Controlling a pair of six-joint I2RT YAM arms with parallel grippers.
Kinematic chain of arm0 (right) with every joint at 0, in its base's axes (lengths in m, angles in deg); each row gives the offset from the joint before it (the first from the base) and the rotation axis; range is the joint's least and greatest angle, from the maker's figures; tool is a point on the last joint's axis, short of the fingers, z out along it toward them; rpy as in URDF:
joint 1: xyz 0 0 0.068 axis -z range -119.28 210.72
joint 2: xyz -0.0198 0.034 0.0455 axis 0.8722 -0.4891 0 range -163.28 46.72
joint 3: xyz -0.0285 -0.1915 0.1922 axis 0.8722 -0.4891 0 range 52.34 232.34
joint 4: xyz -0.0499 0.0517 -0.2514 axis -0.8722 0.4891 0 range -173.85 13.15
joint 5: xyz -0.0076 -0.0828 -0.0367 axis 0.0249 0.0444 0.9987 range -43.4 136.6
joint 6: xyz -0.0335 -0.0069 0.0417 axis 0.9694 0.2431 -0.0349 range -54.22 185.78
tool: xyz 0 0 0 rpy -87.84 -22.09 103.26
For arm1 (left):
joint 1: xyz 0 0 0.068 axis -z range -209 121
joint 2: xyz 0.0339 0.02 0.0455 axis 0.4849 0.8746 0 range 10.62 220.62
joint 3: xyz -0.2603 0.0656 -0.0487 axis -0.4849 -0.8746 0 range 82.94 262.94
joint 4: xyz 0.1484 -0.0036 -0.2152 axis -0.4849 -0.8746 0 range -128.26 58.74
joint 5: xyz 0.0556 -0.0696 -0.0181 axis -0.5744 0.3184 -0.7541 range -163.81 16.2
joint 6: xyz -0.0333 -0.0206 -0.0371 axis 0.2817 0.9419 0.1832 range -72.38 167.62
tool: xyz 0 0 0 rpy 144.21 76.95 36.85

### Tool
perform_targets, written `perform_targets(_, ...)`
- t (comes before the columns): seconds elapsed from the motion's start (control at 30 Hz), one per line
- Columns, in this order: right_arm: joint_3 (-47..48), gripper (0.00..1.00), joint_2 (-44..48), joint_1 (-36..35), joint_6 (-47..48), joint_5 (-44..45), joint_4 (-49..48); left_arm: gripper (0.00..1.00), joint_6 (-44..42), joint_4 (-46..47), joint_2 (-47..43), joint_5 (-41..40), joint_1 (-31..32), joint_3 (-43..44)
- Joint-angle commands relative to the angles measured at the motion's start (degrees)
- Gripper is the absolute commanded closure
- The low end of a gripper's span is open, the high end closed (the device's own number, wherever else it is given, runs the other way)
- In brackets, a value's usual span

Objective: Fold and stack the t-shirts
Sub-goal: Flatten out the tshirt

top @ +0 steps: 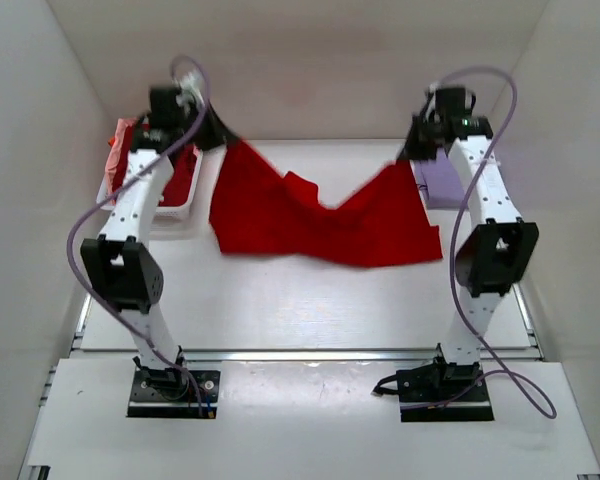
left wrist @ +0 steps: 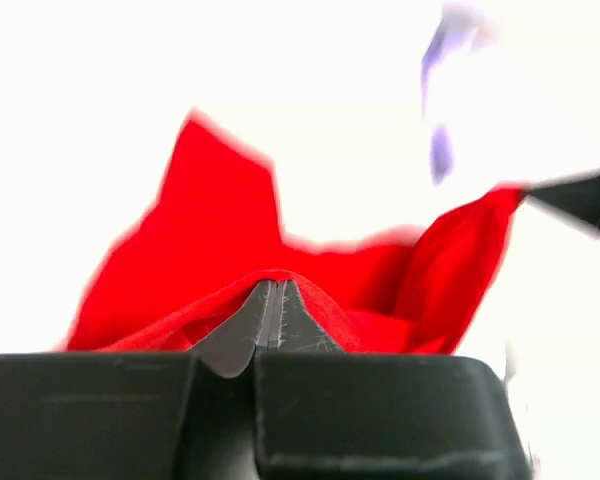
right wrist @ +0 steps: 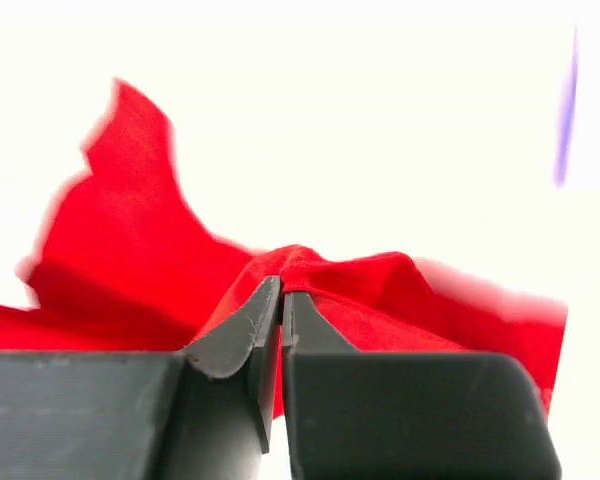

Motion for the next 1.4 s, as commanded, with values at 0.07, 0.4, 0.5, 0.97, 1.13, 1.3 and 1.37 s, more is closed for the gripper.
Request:
perform_targets(0.07, 26.37, 1.0, 1.39, 3.13, -2.13, -4.32, -6.04, 1.0, 9.0, 13.95, 1.92, 6.45, -7.98, 25.33)
perform_targets(0.4, -8.16, 1.0, 15.37, 2.09, 3.92, 0.24, -16.33, 1.0, 1.36, 20.47, -22.15, 0.22, -4.31, -10.03)
perform_targets(0.5, -19.68, 1.0, 18.62, 1.92, 3.92, 0.33, -19.24, 1.0, 0.13, 21.01, -27.95, -0.05, -2.99, -23.58)
perform_targets(0.97, -59.58, 1.0, 35.06, 5.61, 0.41, -3.62, -19.42, 1.0, -2.6, 8.08, -56.35, -5.59, 2.9, -62.19)
perform_targets(1.13, -61.88, 1.0, 40.51, 6.31, 0.49, -4.5, -18.63, 1.0, 0.13, 10.72, -56.97, -1.8, 2.64, -65.38)
perform_targets(1.3, -52.6, 1.0, 47.7, 4.29, 0.24, -3.8, -15.55, 1.0, 0.13, 13.44, -53.55, 0.03, 1.41, -50.75)
perform_targets(1.37, -47.77, 1.0, 50.95, 2.27, -0.63, -2.57, -16.42, 1.0, -0.04, 14.76, -50.75, 0.92, 0.44, -41.45)
